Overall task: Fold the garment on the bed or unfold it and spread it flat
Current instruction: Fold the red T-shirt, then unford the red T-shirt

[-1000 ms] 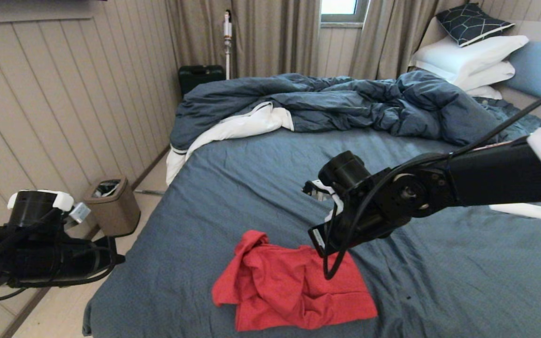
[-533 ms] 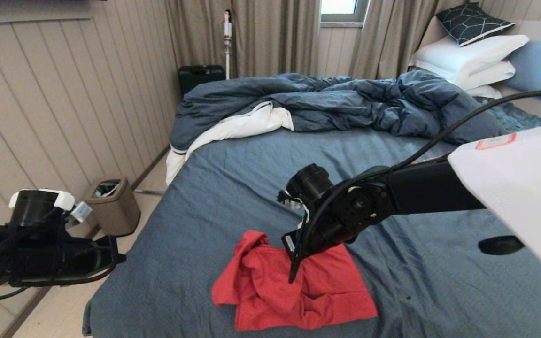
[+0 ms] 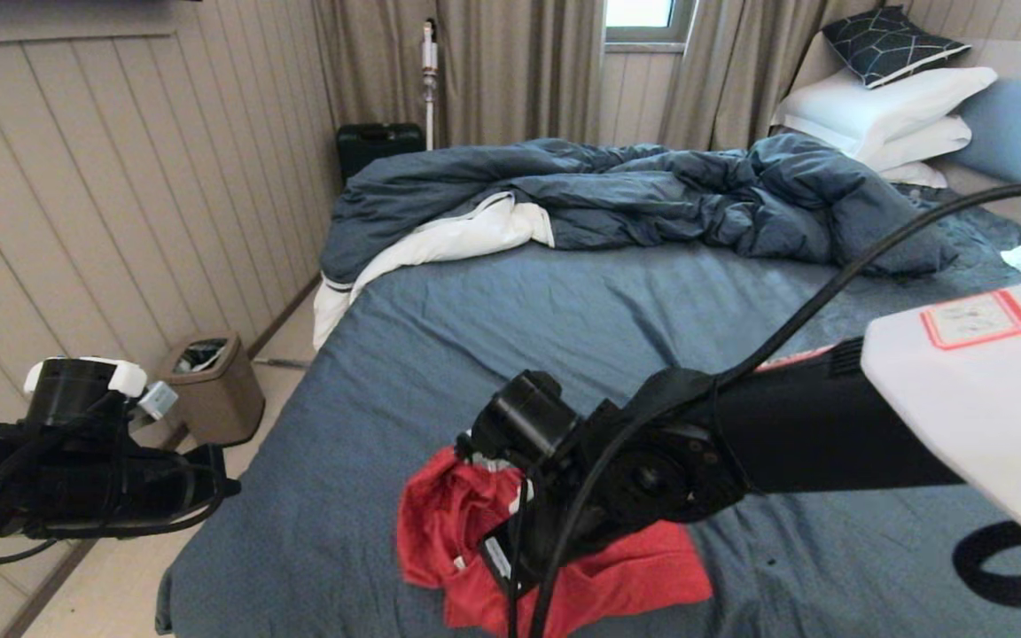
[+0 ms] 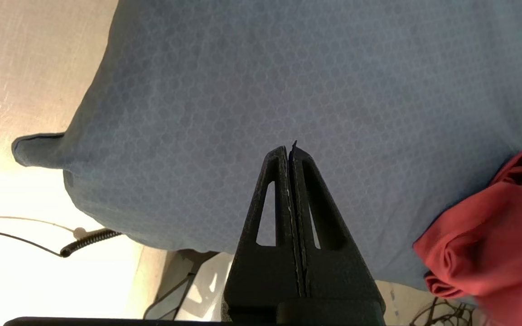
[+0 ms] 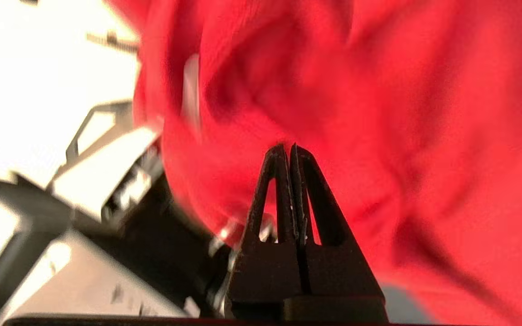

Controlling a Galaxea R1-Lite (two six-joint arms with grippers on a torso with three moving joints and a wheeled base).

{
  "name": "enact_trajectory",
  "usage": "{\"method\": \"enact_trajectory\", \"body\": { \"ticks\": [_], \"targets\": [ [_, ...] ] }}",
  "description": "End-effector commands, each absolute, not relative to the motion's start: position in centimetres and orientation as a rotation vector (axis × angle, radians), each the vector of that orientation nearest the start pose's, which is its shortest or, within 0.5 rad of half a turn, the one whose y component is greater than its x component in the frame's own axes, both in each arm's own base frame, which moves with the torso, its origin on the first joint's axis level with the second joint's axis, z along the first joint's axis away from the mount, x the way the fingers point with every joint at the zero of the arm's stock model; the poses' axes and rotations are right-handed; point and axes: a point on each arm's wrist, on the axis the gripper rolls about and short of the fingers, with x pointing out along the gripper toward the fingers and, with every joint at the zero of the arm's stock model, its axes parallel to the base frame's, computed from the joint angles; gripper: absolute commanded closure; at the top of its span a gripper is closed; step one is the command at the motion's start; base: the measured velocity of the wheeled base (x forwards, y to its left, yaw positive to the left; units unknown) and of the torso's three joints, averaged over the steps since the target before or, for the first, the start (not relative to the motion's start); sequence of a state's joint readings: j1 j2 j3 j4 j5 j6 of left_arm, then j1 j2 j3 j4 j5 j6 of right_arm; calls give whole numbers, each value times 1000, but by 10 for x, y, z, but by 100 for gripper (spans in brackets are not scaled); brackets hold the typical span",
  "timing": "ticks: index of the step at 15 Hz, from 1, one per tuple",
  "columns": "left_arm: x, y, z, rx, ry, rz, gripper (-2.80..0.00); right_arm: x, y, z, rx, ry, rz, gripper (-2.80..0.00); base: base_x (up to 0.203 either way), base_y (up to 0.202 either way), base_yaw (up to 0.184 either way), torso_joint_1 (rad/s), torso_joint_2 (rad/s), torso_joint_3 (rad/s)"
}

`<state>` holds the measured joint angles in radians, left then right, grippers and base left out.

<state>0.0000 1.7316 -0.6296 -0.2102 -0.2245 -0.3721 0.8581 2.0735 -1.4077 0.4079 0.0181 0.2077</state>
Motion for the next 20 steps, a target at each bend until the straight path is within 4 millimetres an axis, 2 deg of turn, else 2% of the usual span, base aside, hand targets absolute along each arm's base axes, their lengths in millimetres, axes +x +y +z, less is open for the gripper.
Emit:
{"method": "enact_trajectory", "body": {
  "ticks": [1, 5, 8, 10, 12, 14, 16, 18, 20],
  "targets": [
    [259, -5, 94, -448, 922, -41, 0, 231, 284, 126, -291, 1082, 699, 0, 0, 0, 0, 0, 0, 0],
    [260, -5, 95, -448, 917, -42, 0, 241, 279, 139, -233, 992, 691, 0, 0, 0, 0, 0, 0, 0],
    [264, -5, 102, -452, 888, -47, 0, 258, 255, 158, -173, 946, 633, 0, 0, 0, 0, 0, 0, 0],
    [262, -14, 109, -435, 873, -80, 0, 276, 236, 159, -136, 946, 566, 0, 0, 0, 0, 0, 0, 0],
    [263, -36, 121, -393, 859, -158, 0, 287, 215, 149, -115, 984, 500, 0, 0, 0, 0, 0, 0, 0],
    [265, -65, 138, -351, 889, -254, 0, 290, 198, 141, -95, 1020, 447, 0, 0, 0, 0, 0, 0, 0],
    [261, -98, 145, -306, 949, -357, 0, 289, 188, 137, -76, 1040, 414, 0, 0, 0, 0, 0, 0, 0],
    [262, -133, 140, -252, 1006, -444, 0, 288, 181, 130, -73, 1064, 395, 0, 0, 0, 0, 0, 0, 0],
    [268, -159, 134, -215, 1034, -491, 0, 285, 173, 127, -62, 1055, 383, 0, 0, 0, 0, 0, 0, 0]
  ]
}}
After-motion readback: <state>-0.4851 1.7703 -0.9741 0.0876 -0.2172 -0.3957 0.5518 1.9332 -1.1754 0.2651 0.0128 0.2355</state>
